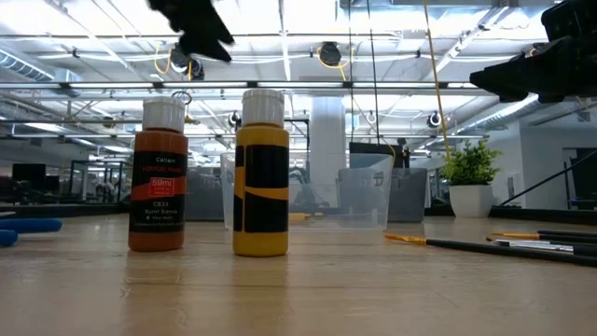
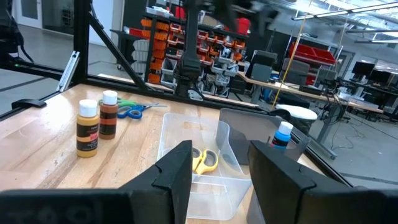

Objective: Pick & Place Paint Supplies
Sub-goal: Put the right orange paint bottle into the left black bin

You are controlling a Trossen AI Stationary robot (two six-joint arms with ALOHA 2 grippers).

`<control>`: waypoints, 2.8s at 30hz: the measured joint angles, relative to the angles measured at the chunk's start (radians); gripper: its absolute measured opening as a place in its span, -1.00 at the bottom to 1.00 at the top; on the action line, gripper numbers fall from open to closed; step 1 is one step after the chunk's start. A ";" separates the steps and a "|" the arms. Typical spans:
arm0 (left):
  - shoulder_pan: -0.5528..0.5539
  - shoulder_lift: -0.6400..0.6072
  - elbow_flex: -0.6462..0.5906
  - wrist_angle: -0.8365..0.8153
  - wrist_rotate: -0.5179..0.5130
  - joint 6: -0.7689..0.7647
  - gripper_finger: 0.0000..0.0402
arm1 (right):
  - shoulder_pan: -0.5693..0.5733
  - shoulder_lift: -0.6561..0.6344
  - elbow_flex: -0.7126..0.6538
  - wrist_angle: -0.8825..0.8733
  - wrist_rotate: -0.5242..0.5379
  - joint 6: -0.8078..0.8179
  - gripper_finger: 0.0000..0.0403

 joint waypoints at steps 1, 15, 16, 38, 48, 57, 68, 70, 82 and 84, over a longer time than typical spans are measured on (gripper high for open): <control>-0.027 -0.061 -0.075 0.076 0.003 0.001 0.41 | 0.000 0.000 0.000 0.000 0.000 0.000 -0.30; -0.191 -0.509 -0.673 0.778 0.001 -0.046 0.47 | 0.000 0.000 0.000 0.000 0.000 -0.302 -0.30; -0.191 -0.511 -0.693 0.811 -0.002 -0.046 0.47 | 0.000 0.000 0.000 0.000 0.000 -0.309 -0.30; -0.188 -0.456 -0.785 1.080 -0.107 0.015 0.36 | 0.000 0.010 0.000 0.544 -0.440 0.293 -0.30; -0.188 -0.431 -0.785 1.017 -0.106 -0.016 0.36 | 0.056 0.281 0.022 0.906 -0.526 0.156 -0.20; -0.188 -0.354 -0.785 1.002 -0.106 -0.058 0.36 | 0.122 0.605 0.347 0.373 -0.490 0.158 0.49; -0.188 -0.216 -0.785 1.049 -0.107 -0.158 0.36 | 0.201 0.719 0.497 -0.464 -0.263 0.574 0.61; -0.188 -0.197 -0.785 1.059 -0.106 -0.158 0.36 | 0.216 0.720 0.471 -0.521 -0.280 0.684 0.59; -0.188 -0.132 -0.785 1.094 -0.106 -0.158 0.36 | 0.388 0.770 0.180 -0.104 -0.237 0.979 0.50; -0.188 -0.130 -0.785 1.093 -0.107 -0.158 0.36 | 0.411 0.795 0.177 -0.079 -0.184 0.966 0.46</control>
